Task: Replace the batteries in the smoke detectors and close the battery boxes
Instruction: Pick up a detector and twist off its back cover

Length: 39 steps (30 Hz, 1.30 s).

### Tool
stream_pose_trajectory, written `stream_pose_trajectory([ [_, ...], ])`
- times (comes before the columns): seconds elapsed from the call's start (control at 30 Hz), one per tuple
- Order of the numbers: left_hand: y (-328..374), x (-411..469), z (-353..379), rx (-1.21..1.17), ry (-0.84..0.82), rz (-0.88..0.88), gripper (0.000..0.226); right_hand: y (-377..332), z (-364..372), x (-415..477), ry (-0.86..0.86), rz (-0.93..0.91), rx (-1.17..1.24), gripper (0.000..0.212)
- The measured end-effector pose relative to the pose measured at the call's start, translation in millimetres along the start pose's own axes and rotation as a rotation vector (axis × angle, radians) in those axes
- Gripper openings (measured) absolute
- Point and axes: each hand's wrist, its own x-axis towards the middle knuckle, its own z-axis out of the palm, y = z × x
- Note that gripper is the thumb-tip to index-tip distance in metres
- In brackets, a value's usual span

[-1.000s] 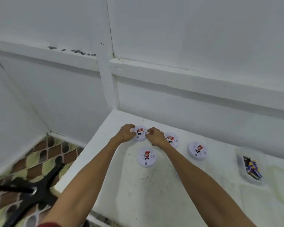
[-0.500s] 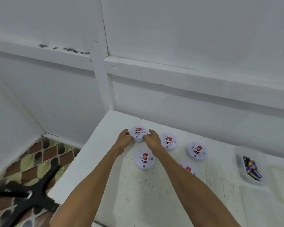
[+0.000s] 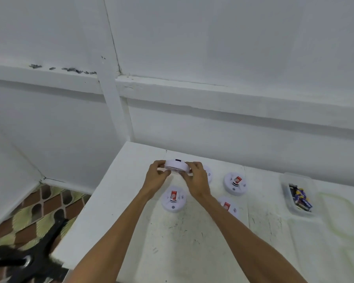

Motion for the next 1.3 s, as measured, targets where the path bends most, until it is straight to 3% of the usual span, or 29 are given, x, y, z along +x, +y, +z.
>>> stream_pose_trajectory([
  [0.13, 11, -13, 29, -0.015, -0.040, 0.146, 0.028, 17, -29, -23, 0.135, 0.010, 0.105, 0.031],
  [0.23, 19, -24, 58, -0.093, -0.131, 0.153, 0.027, 29, -53, -40, 0.236, 0.081, 0.190, 0.040],
  [0.33, 30, -35, 85, -0.179, -0.207, 0.164, 0.029, 31, -78, -58, 0.295, 0.124, 0.252, 0.035],
  [0.7, 41, -116, 171, -0.474, -0.468, -0.014, 0.031, 36, -135, -155, 0.467, 0.350, 0.194, 0.041],
  [0.9, 16, -139, 207, -0.532, -0.557, -0.163, 0.039, 43, -140, -200, 0.456, 0.508, 0.208, 0.036],
  [1.03, 6, -148, 217, -0.613, -0.657, -0.302, 0.044, 50, -141, -221, 0.429, 0.559, -0.006, 0.037],
  [1.13, 0, -153, 219, -0.652, -0.697, -0.355, 0.050, 56, -144, -228, 0.392, 0.570, -0.163, 0.046],
  [1.3, -7, -155, 222, -0.627, -0.663, -0.332, 0.042, 62, -136, -229, 0.365, 0.567, -0.175, 0.067],
])
